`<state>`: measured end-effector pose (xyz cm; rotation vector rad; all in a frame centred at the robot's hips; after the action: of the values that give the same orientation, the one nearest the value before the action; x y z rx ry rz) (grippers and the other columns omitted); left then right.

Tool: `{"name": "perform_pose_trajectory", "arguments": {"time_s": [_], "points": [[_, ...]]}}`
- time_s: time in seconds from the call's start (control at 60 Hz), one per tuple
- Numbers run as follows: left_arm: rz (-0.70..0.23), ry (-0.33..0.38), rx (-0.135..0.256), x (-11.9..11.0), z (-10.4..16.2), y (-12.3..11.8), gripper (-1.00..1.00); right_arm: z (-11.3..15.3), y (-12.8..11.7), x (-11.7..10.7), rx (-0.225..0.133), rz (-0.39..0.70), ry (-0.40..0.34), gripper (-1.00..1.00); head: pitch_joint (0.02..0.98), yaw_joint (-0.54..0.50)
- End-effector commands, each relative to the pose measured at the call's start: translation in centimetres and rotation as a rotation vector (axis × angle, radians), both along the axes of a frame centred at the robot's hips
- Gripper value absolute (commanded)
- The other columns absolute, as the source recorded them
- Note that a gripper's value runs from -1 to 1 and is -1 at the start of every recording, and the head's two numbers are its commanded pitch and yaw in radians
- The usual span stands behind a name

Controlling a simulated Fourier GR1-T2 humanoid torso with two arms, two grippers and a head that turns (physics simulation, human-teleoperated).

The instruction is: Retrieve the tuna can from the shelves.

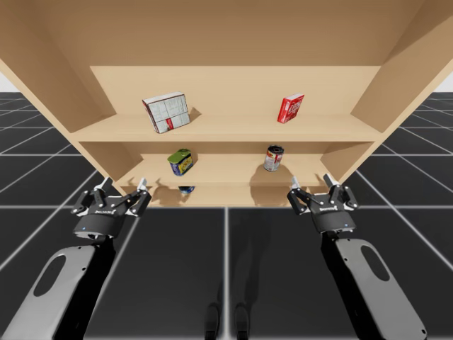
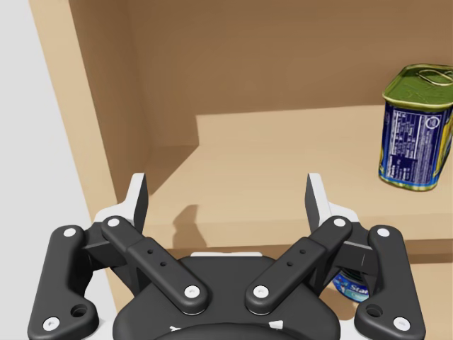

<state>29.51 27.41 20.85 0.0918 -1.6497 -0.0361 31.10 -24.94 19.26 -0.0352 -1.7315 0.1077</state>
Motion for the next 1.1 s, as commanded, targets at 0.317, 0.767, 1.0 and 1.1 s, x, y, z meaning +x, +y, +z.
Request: {"name": "perform_pose_trajectory", "arguments": {"time_s": [0.317, 0.767, 1.0, 1.1], "points": [[0.009, 0.003, 0.003, 0.0, 0.0, 0.4, -1.0, -0.1, -0.3, 0.4, -0.018, -0.038, -0.002, -1.0, 0.2, -0.03], [0.023, 0.009, 0.013, 0.5, 0.0, 1.5, -1.0, -0.8, -0.2, 0.7, -0.068, -0.053, 0.03, -1.0, 0.583, 0.06], [0.018, 0.014, 0.013, 0.6, 0.0, 1.5, -1.0, -1.1, 0.3, 0.6, -0.075, -0.043, 0.054, -1.0, 0.711, 0.2], [0.02, 0.007, 0.012, 0.6, 0.0, 1.5, -1.0, -1.2, 0.3, 0.6, -0.072, -0.05, 0.064, -1.0, 0.739, 0.23]]}}
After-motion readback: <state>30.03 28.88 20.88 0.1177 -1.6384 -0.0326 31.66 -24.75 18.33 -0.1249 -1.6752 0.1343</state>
